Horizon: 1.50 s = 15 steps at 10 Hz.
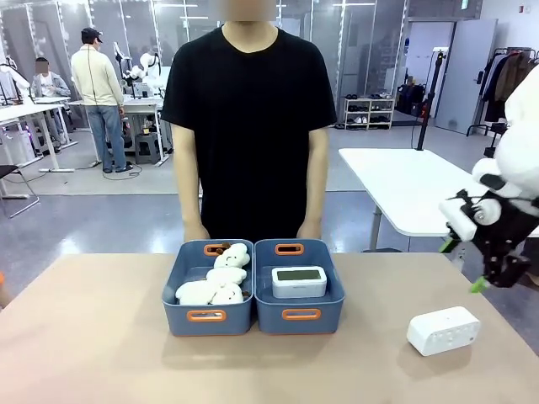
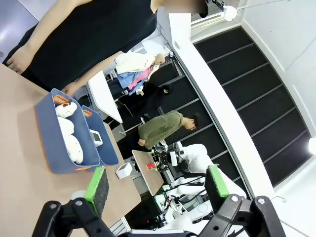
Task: Sort the digital clocks into the basket.
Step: Pick up the Digital clock from the table and place it into the empty Plastic storage basket.
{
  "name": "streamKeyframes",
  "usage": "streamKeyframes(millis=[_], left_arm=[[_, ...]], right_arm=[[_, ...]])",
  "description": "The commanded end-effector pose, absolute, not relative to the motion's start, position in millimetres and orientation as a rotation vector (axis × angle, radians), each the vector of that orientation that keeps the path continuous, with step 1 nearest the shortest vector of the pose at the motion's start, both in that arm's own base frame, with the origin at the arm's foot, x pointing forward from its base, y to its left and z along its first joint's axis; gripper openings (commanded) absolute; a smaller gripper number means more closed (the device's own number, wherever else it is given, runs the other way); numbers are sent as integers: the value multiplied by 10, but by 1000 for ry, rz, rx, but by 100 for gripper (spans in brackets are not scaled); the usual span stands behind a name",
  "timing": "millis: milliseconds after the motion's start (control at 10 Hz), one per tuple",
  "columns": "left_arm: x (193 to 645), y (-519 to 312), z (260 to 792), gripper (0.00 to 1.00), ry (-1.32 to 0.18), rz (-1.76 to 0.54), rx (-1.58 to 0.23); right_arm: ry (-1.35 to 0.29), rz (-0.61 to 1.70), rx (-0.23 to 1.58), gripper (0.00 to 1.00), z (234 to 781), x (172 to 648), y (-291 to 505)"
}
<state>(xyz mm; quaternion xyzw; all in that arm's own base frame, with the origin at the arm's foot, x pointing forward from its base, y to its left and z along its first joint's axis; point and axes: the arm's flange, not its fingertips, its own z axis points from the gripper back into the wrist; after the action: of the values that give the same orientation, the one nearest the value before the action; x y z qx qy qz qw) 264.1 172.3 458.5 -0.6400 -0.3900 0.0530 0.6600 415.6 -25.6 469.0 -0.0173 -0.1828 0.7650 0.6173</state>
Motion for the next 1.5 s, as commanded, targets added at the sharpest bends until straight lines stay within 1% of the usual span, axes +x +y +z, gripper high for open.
streamKeyframes(millis=[0,100,300,400,800,1100,1200,1300,1400], left_arm=[[2634,1729,4633,100,-886,122,-1472],[2634,1729,4633,100,-886,122,-1472],[2634,1729,4633,100,-886,122,-1472],[2634,1729,4633,100,-886,122,-1472],[2634,1729,4633,100,-886,122,-1472],[2634,1729,4633,100,-886,122,-1472],[2634,1729,4633,100,-886,122,-1472],[2634,1729,4633,100,-886,122,-1472],[2634,1729,4633,100,-886,122,-1472]], right_arm=[[-521,1811,-125,100,4213,4302,-184],[-496,1823,-59,100,4047,4328,-136],[-439,1834,-12,100,3845,4350,-80],[-397,1840,-18,100,3745,4347,-57],[-319,1817,8,100,3431,4452,-34],[-239,1782,-20,100,3193,4540,-97],[-202,1785,-13,79,3126,4519,-106],[-178,1786,-19,40,3089,4537,-120],[-175,1783,-22,20,3090,4540,-123]])
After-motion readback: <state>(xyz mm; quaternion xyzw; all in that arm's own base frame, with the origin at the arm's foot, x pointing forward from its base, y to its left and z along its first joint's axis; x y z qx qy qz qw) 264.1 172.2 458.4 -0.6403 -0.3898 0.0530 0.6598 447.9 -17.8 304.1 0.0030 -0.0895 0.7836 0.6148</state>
